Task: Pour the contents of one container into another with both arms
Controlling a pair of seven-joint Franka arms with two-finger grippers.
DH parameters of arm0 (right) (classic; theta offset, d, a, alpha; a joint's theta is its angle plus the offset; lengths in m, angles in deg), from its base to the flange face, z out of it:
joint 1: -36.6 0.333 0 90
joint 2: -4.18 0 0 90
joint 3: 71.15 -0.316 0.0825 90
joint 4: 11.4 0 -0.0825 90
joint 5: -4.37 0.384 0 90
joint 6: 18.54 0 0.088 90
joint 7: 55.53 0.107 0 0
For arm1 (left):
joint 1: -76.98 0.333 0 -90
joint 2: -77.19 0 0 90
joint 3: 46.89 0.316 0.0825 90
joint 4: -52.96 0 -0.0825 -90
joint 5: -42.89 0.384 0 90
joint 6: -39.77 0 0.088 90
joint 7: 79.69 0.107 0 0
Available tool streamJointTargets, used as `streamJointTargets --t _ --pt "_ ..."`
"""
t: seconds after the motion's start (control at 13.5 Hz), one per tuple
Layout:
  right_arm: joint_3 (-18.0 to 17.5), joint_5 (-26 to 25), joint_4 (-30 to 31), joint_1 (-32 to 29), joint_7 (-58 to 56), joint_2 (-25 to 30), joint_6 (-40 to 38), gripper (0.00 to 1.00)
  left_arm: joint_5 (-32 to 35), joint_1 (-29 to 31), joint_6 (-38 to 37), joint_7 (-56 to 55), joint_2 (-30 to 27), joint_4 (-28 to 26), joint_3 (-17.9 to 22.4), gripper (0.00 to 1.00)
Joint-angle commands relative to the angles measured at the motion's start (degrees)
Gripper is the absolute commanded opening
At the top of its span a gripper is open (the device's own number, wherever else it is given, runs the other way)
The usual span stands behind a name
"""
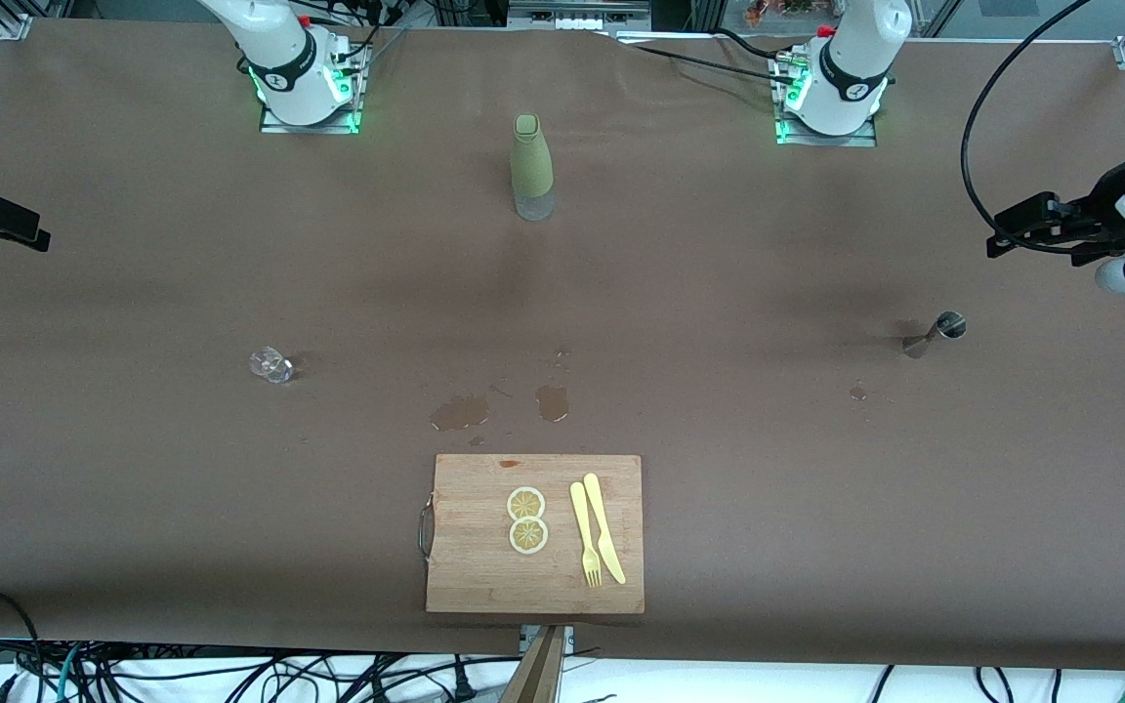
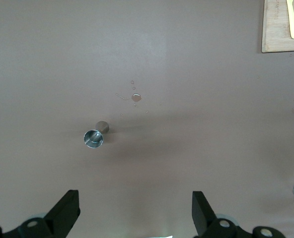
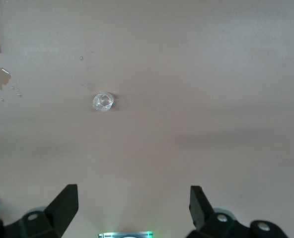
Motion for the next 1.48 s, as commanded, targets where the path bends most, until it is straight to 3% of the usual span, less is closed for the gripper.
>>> streamJointTargets --t 0.0,1.41 --pt "0.04 0.98 0.18 -0.46 -0.73 0.42 0.24 1.0 1.71 -0.21 0.67 -0.4 -1.12 -0.96 -0.09 1.0" --pt "0.91 0.98 0.18 -0.72 -0.73 0.42 0.24 1.0 1.71 -0.21 0.67 -0.4 -1.12 -0.96 -0.09 1.0"
